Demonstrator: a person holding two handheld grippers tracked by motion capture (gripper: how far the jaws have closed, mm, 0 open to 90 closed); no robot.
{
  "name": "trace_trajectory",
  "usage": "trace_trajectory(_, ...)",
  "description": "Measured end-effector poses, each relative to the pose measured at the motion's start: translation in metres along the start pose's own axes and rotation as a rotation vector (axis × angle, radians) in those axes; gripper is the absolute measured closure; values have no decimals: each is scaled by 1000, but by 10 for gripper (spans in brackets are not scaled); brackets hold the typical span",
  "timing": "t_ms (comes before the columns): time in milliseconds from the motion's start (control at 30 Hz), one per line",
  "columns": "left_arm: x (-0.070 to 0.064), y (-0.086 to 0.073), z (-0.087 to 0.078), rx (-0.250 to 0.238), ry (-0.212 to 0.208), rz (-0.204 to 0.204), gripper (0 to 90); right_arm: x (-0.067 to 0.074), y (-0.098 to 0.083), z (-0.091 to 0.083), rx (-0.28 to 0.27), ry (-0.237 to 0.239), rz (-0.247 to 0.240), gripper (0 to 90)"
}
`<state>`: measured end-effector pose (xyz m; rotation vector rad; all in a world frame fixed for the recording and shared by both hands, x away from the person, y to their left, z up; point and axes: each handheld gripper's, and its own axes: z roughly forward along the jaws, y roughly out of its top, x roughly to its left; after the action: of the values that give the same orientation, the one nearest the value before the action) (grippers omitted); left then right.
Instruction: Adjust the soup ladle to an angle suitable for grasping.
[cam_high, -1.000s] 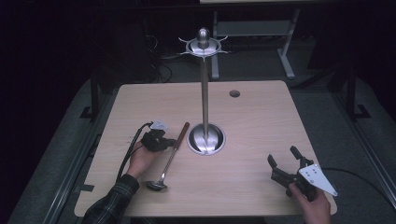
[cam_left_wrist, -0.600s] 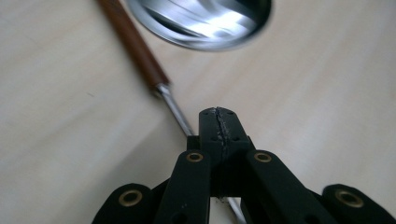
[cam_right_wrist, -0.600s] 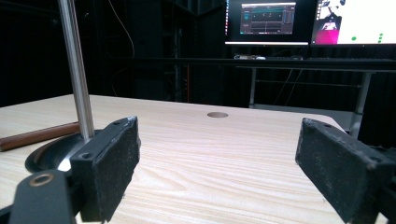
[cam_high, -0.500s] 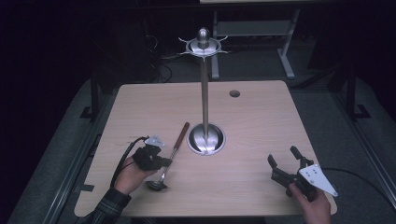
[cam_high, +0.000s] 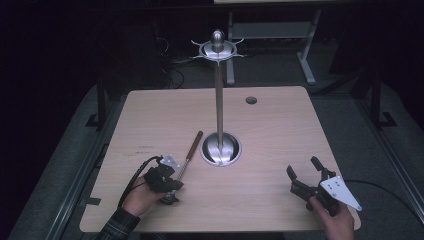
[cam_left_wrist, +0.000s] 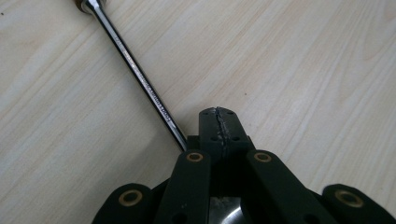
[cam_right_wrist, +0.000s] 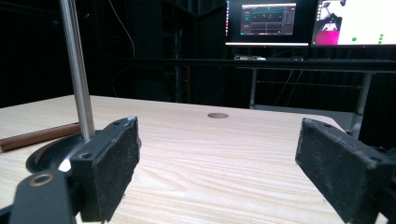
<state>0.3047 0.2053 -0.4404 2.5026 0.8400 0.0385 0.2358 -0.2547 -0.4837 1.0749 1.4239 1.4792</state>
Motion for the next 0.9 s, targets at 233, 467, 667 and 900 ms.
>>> trace_trajectory(233, -1, 0, 1, 17, 13, 0, 900, 0, 0, 0, 0, 1, 0, 130)
trace_trajectory(467, 5, -3, -1, 26, 39, -8, 900, 0, 0, 0, 0, 0, 0, 130)
trace_trajectory(667, 13, -6, -6, 46, 63, -20, 900, 0, 0, 0, 1, 1, 0, 130)
trace_trajectory(900, 22, -11, -9, 53, 104, -46, 900, 0, 0, 0, -1, 1, 1, 130)
